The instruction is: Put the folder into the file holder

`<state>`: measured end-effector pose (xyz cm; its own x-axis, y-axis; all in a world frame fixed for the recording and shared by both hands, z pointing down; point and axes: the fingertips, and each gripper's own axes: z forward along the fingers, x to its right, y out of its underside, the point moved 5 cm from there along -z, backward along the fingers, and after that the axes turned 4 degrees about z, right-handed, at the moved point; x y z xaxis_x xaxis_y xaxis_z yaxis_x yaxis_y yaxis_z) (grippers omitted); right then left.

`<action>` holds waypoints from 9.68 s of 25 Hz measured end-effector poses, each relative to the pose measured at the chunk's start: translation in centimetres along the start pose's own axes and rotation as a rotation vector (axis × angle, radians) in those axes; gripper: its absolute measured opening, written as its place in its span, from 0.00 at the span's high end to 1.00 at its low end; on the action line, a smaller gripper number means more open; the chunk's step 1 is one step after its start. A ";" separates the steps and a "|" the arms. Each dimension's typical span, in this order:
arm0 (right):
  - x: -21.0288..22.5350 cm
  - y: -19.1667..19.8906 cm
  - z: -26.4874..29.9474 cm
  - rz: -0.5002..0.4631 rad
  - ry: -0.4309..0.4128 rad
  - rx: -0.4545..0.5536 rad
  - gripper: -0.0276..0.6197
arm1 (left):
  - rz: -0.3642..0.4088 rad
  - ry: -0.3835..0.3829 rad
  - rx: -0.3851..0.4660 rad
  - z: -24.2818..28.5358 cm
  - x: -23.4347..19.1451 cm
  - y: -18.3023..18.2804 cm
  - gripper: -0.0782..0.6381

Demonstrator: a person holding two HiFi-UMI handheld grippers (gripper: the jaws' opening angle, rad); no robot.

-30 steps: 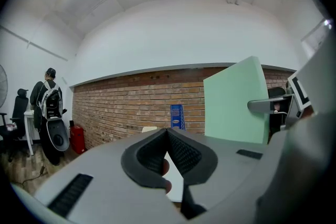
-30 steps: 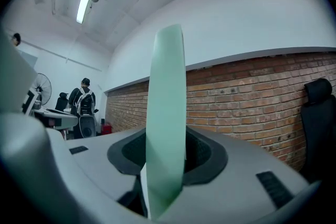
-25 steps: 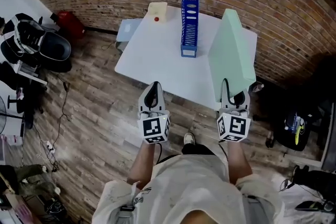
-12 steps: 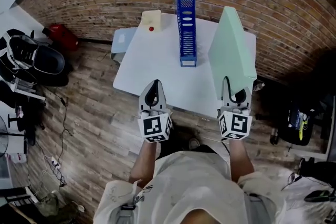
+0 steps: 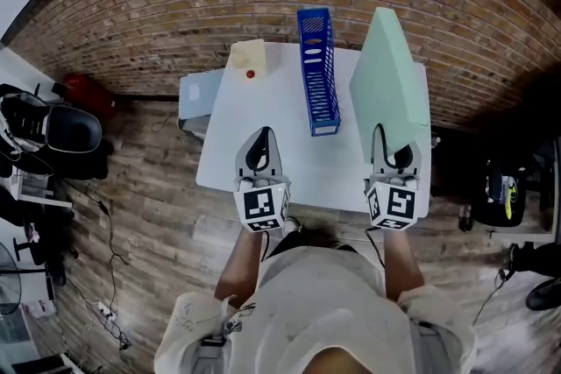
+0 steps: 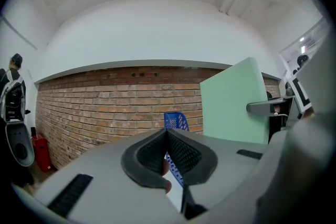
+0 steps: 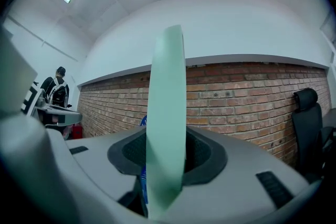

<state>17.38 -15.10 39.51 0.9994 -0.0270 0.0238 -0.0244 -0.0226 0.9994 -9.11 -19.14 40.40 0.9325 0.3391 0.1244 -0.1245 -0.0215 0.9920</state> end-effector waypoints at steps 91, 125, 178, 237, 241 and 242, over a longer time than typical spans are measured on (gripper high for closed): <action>-7.7 6.1 13.3 0.026 -0.118 -0.029 0.69 | -0.023 0.095 -0.185 8.9 -6.8 8.9 0.87; -8.0 10.8 12.9 -0.072 -0.148 -0.130 0.66 | -0.041 0.111 -0.208 9.3 -5.0 9.7 0.87; -10.1 1.2 2.2 -0.178 -0.094 0.064 0.53 | -0.036 0.050 -0.013 -1.4 -7.0 4.8 0.87; -10.5 4.2 0.8 -0.104 -0.053 -0.044 0.93 | 0.001 0.056 -0.020 -2.2 -6.4 6.9 0.87; -10.3 4.4 0.8 -0.100 -0.041 -0.058 0.93 | 0.003 0.062 -0.019 -2.0 -6.2 6.7 0.87; -10.3 4.5 0.9 -0.107 -0.036 -0.066 0.93 | 0.004 0.062 -0.021 -2.0 -6.2 6.7 0.87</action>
<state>6.98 -15.79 43.76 0.9945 -0.0642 -0.0826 0.0852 0.0388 0.9956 -16.42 -19.50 46.25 0.9093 0.3967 0.1256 -0.1354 -0.0033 0.9908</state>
